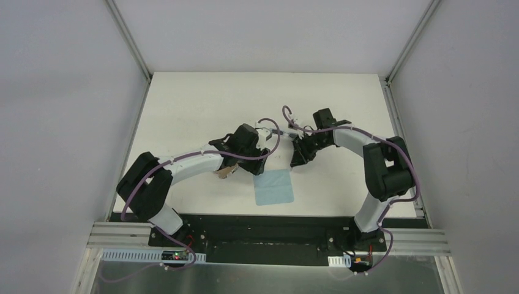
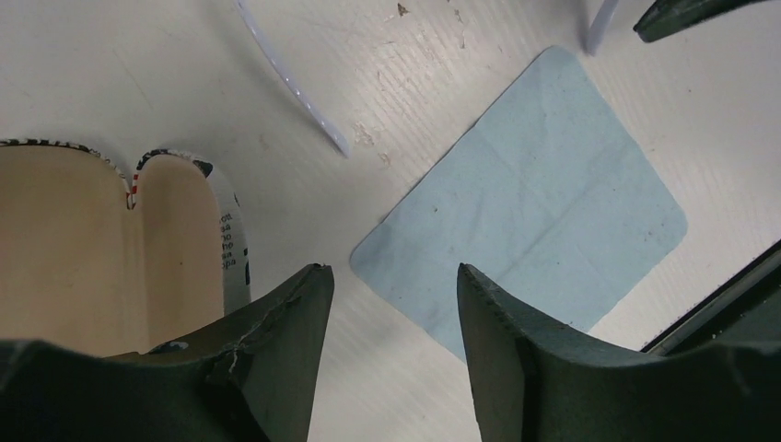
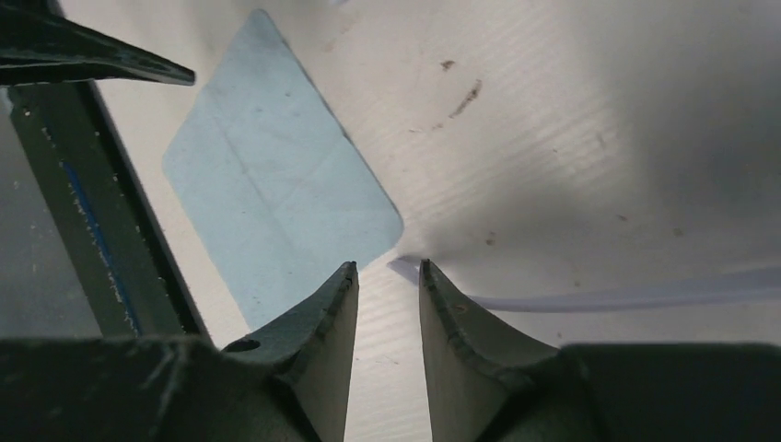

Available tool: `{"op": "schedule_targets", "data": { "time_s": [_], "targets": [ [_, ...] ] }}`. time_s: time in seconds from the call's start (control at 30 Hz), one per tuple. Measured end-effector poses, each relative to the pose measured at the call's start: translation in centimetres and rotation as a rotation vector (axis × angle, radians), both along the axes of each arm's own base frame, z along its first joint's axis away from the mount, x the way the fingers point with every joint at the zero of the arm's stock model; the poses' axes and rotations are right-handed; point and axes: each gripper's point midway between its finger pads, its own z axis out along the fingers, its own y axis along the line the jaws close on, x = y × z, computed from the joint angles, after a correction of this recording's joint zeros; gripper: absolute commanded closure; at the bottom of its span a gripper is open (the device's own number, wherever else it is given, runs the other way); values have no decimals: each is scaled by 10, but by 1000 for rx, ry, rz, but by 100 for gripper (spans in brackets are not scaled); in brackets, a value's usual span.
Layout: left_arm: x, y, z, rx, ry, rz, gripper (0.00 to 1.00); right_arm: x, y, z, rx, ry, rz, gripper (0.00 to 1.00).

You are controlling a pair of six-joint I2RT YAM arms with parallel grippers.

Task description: Organize the sunglasses

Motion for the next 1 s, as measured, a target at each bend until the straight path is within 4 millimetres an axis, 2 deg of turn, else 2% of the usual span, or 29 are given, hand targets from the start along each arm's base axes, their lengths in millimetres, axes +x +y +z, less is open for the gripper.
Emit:
{"op": "schedule_targets", "data": {
  "time_s": [0.3,0.43,0.57,0.73,1.0],
  "targets": [
    [2,2,-11,38,-1,-31,47,28,-44,-20,-94,7,-151,66],
    [4,8,-13,74,-20,-35,50,34,-55,-23,-120,-4,-179,61],
    [4,15,-16,113,-26,-44,55,24,-45,-17,-109,-30,-105,60],
    [2,17,-20,130,-24,-73,56,-2,-14,-12,-97,-77,54,60],
    [-2,18,-36,156,12,-103,58,-7,-11,-16,-104,-68,75,59]
  ]
}}
